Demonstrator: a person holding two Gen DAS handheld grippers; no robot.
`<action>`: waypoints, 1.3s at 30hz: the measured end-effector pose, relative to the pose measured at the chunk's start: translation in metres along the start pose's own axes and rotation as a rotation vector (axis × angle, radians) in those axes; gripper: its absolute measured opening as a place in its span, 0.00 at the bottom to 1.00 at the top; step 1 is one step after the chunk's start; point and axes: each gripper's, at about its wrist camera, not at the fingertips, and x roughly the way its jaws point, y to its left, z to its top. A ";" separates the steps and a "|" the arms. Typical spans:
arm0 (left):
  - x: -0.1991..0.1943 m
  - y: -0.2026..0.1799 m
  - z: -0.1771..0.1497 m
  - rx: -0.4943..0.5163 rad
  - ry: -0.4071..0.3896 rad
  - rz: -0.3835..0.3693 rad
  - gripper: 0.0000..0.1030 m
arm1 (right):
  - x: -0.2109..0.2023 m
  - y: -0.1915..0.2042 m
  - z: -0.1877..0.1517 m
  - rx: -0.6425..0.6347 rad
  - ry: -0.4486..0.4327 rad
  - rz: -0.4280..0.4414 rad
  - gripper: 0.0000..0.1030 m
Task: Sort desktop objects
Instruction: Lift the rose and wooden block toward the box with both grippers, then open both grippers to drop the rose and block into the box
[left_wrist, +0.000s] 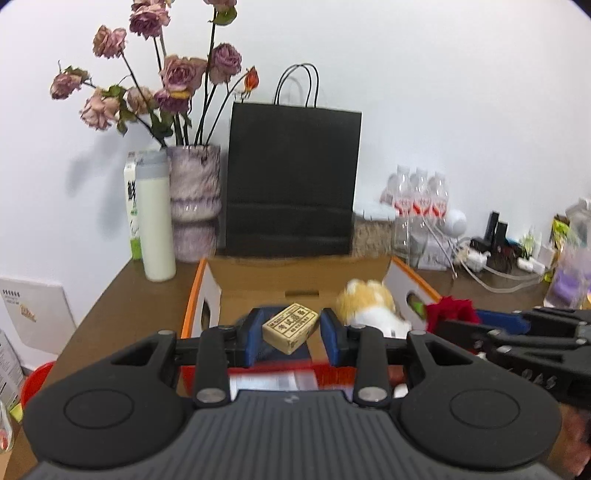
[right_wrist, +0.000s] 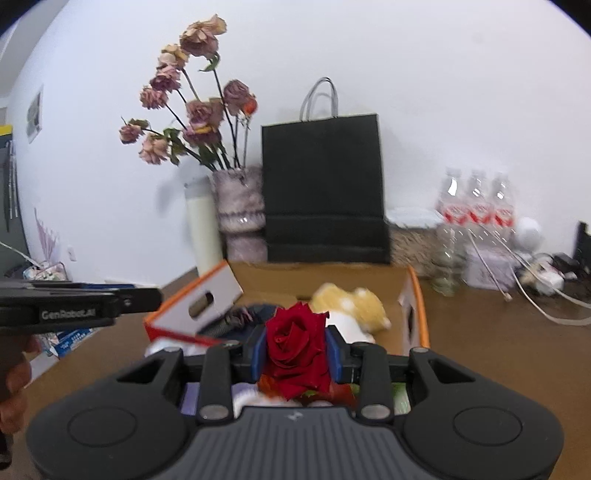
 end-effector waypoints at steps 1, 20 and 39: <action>0.005 0.000 0.004 -0.003 -0.004 0.002 0.33 | 0.007 0.001 0.004 -0.003 -0.003 0.001 0.31; 0.127 0.044 0.003 -0.111 0.167 0.058 0.34 | 0.143 0.002 0.012 -0.011 0.132 0.050 0.31; 0.137 0.049 -0.003 -0.110 0.184 0.104 0.93 | 0.152 -0.001 0.005 0.007 0.203 0.060 0.82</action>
